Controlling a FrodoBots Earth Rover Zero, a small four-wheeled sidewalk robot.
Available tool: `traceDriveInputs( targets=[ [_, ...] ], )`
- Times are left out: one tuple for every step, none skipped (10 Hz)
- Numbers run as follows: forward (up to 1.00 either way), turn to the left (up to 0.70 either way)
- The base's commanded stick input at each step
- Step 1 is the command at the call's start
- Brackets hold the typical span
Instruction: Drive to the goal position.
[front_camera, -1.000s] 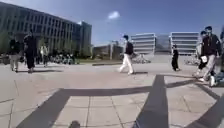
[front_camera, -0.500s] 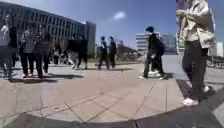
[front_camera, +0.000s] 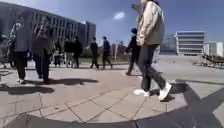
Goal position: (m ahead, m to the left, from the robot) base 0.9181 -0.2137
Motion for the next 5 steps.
traceDriveInputs(
  targets=[
    [0.00,-0.26],
    [0.00,-0.41],
    [0.00,-0.55],
    [0.00,-0.84],
    [0.00,-0.86]
  ],
)
